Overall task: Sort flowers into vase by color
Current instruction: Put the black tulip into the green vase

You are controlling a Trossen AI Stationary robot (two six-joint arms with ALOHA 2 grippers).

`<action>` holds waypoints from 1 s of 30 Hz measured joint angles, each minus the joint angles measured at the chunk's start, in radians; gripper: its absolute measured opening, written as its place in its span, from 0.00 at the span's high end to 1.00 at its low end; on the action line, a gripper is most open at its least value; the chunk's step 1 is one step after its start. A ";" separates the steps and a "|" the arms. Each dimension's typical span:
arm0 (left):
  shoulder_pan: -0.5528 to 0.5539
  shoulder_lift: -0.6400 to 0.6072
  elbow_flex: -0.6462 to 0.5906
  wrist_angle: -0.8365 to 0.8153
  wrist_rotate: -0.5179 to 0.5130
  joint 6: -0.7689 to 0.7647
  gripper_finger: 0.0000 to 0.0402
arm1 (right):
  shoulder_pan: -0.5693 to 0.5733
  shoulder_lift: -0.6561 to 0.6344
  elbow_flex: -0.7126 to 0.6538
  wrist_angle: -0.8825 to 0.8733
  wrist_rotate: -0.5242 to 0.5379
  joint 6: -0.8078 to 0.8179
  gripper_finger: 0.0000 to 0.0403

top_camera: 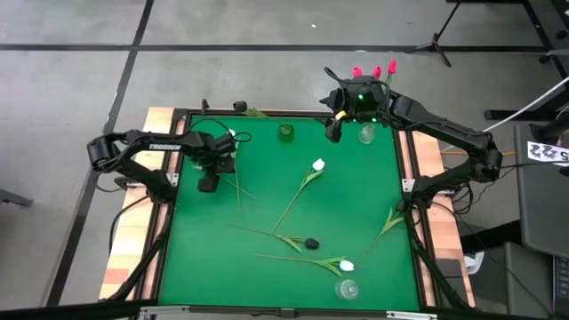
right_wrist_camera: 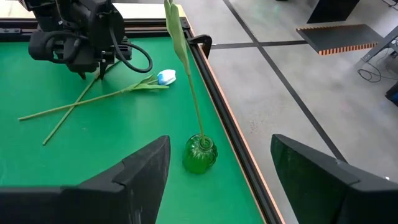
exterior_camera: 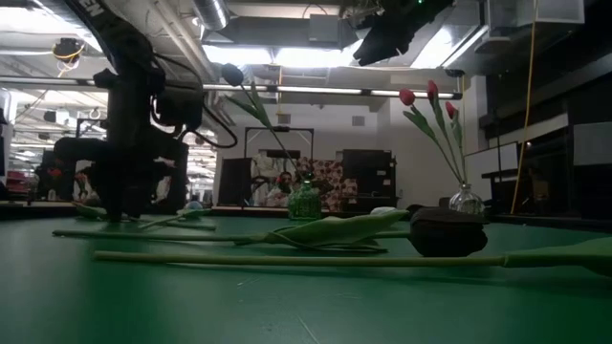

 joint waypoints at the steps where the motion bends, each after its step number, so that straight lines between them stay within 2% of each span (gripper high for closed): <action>1: 0.000 0.000 -0.002 0.002 -0.008 -0.001 0.61 | 0.000 0.000 0.000 0.000 0.000 0.000 0.31; 11: 0.001 0.003 0.026 -0.013 -0.051 -0.116 0.97 | 0.000 0.000 0.000 0.001 0.000 0.015 0.31; 17: -0.021 0.006 0.066 -0.072 -0.117 -0.195 0.97 | 0.000 -0.001 0.000 0.002 0.000 0.030 0.31; 30: -0.215 0.005 0.252 -0.162 -0.169 -0.248 0.99 | 0.000 -0.030 0.000 0.025 0.000 0.030 0.31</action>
